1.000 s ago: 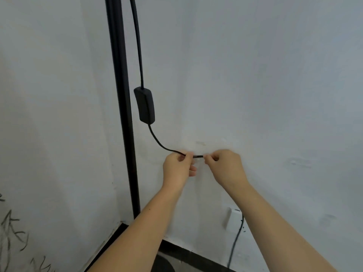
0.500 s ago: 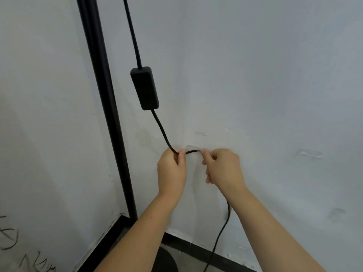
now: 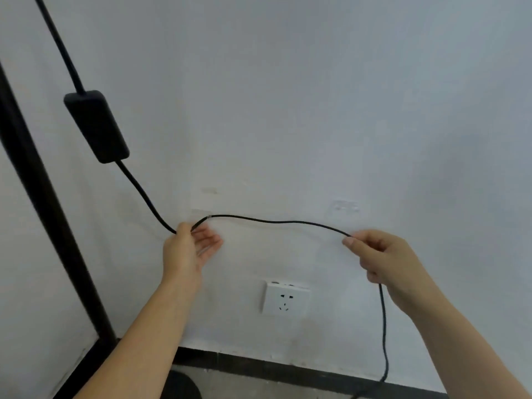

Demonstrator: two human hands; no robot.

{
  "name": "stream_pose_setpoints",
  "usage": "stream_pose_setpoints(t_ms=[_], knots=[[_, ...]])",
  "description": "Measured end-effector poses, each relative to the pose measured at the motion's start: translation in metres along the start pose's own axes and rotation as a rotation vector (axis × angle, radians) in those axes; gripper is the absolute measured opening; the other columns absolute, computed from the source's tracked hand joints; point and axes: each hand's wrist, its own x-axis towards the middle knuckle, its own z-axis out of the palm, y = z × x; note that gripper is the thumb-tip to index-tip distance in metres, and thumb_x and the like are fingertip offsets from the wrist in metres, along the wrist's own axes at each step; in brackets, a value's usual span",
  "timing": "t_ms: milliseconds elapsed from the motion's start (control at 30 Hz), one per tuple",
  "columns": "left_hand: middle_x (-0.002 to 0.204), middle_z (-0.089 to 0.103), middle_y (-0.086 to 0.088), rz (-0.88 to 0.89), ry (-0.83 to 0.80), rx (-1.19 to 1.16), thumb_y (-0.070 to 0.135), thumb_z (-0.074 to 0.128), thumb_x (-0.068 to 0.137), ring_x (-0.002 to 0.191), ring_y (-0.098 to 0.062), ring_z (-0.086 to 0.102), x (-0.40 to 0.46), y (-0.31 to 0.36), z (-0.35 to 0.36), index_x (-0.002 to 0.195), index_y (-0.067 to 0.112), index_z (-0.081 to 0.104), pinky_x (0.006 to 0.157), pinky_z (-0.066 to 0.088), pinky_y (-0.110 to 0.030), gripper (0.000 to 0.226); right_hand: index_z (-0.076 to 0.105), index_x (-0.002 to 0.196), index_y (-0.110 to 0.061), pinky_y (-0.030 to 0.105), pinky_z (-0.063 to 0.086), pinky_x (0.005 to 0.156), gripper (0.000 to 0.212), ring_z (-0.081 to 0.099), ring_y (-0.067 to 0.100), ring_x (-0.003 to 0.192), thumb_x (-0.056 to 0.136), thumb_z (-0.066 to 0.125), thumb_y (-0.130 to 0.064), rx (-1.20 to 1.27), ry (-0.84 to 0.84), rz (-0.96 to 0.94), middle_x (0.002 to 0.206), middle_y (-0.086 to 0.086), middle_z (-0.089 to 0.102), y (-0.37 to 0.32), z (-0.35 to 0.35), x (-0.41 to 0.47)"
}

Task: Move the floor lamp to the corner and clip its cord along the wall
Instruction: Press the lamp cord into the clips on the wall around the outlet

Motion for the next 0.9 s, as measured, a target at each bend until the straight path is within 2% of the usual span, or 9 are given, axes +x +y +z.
stream_pose_setpoints(t_ms=[67,133,233,333,400,467,633,800,900], knots=[[0.053,0.062,-0.003,-0.016,-0.050,-0.037,0.017,0.045,0.090,0.051,-0.015,0.062,0.001,-0.001,-0.002,0.074,0.007,0.061,0.054,0.059,-0.028,0.025,0.072,0.068,-0.021,0.011,0.028,0.038,0.016,0.037,0.001,0.040,0.084,0.070,-0.020,-0.010,0.150,-0.108,0.046,-0.017,0.047,-0.009,-0.012,-0.001],[0.051,0.064,0.001,0.000,-0.082,-0.039,0.025,0.050,0.093,0.052,-0.013,0.063,0.001,-0.002,-0.003,0.076,0.008,0.062,0.059,0.060,-0.029,0.027,0.072,0.072,-0.025,0.008,0.032,0.045,0.014,0.047,-0.003,0.043,0.085,0.069,-0.021,-0.048,0.217,-0.201,0.047,-0.022,0.056,-0.018,-0.015,0.002],[0.052,0.065,0.004,0.034,-0.107,-0.007,0.029,0.053,0.093,0.052,-0.011,0.064,0.003,0.001,-0.005,0.079,0.008,0.064,0.062,0.061,-0.029,0.027,0.069,0.070,-0.028,0.016,0.037,0.058,0.016,0.052,-0.006,0.055,0.086,0.068,-0.026,-0.152,0.291,-0.265,0.055,-0.022,0.062,-0.026,-0.012,0.011],[0.052,0.066,0.005,0.046,-0.116,0.037,0.026,0.052,0.094,0.052,-0.010,0.064,0.005,0.003,-0.008,0.081,0.007,0.064,0.059,0.060,-0.027,0.026,0.068,0.068,-0.022,0.021,0.035,0.057,0.019,0.048,-0.001,0.052,0.086,0.067,-0.030,-0.271,0.328,-0.252,0.048,-0.018,0.053,-0.027,-0.012,0.020],[0.053,0.066,0.004,0.059,-0.124,0.070,0.025,0.052,0.094,0.051,-0.010,0.064,0.006,0.003,-0.009,0.082,0.007,0.065,0.057,0.059,-0.027,0.026,0.069,0.069,-0.016,0.022,0.033,0.053,0.023,0.043,0.003,0.045,0.086,0.066,-0.032,-0.319,0.308,-0.220,0.043,-0.015,0.047,-0.025,-0.014,0.022],[0.053,0.066,0.004,0.073,-0.131,0.099,0.025,0.052,0.094,0.051,-0.011,0.064,0.006,0.003,-0.010,0.082,0.007,0.065,0.057,0.059,-0.027,0.025,0.071,0.070,-0.015,0.020,0.033,0.047,0.024,0.039,0.005,0.039,0.085,0.066,-0.033,-0.309,0.241,-0.169,0.048,-0.011,0.047,-0.021,-0.016,0.022],[0.053,0.065,0.005,0.114,-0.155,0.177,0.026,0.053,0.094,0.050,-0.011,0.063,0.007,0.004,-0.011,0.082,0.009,0.064,0.055,0.058,-0.026,0.024,0.073,0.071,-0.016,0.013,0.032,0.034,0.024,0.042,0.007,0.032,0.087,0.065,-0.033,-0.102,0.083,-0.008,0.046,-0.012,0.052,-0.021,-0.020,0.019],[0.049,0.063,0.007,0.112,-0.155,0.223,0.028,0.052,0.094,0.046,-0.009,0.060,0.007,0.006,-0.007,0.079,0.010,0.062,0.051,0.057,-0.024,0.026,0.071,0.073,-0.009,0.017,0.050,0.042,0.034,0.060,0.011,0.040,0.089,0.063,-0.038,-0.045,0.029,0.092,0.045,-0.006,0.060,-0.016,-0.019,0.021],[0.049,0.063,0.007,0.118,-0.168,0.246,0.029,0.050,0.095,0.046,-0.009,0.060,0.007,0.005,-0.007,0.078,0.009,0.062,0.051,0.057,-0.024,0.028,0.073,0.079,-0.011,0.019,0.052,0.051,0.030,0.055,0.013,0.046,0.093,0.056,-0.031,-0.035,-0.065,0.077,0.050,-0.005,0.056,0.005,-0.039,0.007]])
